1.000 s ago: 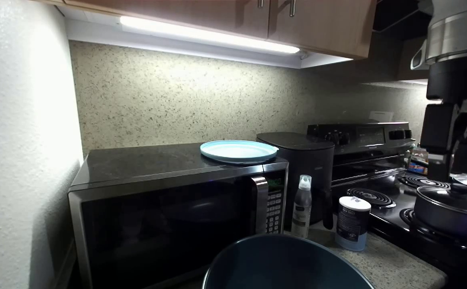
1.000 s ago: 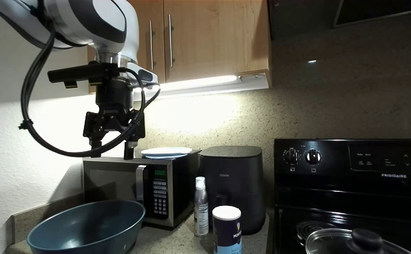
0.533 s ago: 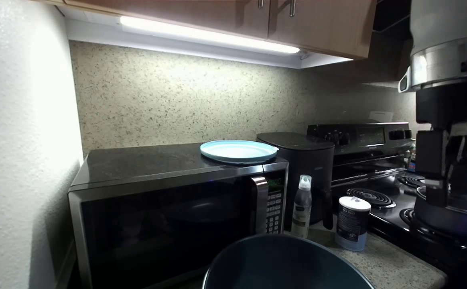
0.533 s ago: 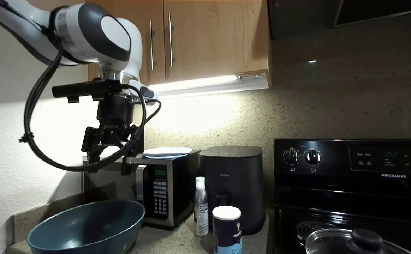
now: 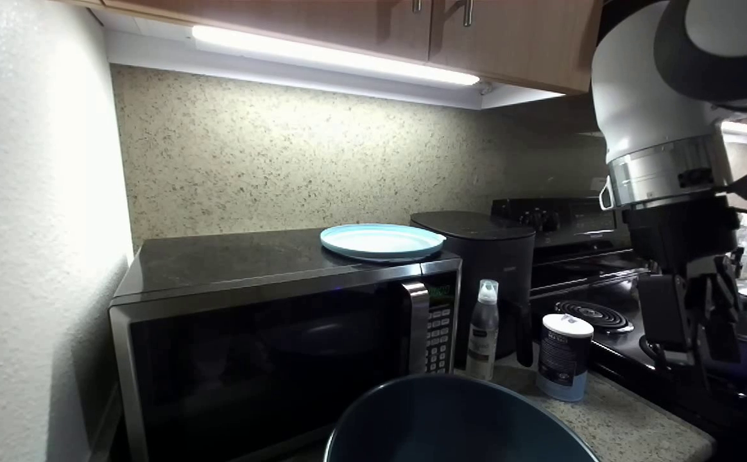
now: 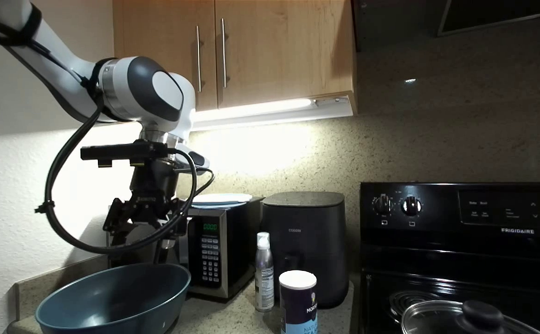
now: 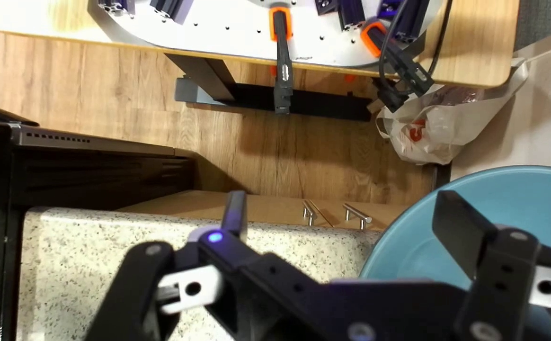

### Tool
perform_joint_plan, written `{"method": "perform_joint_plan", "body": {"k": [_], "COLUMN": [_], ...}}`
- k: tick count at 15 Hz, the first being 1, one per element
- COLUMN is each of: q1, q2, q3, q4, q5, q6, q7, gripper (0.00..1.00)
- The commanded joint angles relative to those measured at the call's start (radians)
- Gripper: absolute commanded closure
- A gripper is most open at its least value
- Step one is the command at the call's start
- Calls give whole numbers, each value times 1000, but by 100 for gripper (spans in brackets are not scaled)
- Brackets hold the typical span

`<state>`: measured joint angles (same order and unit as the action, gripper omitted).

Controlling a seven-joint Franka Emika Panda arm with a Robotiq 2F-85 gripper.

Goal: Put the bowl on top of the air fryer then place it back down on the counter.

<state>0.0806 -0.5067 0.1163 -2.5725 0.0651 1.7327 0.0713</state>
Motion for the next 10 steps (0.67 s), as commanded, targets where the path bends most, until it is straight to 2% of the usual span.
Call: {"method": "perform_joint_plan", "body": {"k": [1, 3, 10], "q1": [5, 8, 8], "q2": [-1, -4, 152], "q3": [-5, -4, 1], "q4": [2, -2, -24], "q5": [-2, 4, 6], "q6": [-2, 13, 279], "q7": [2, 3, 6], "gripper": [0, 0, 0]}}
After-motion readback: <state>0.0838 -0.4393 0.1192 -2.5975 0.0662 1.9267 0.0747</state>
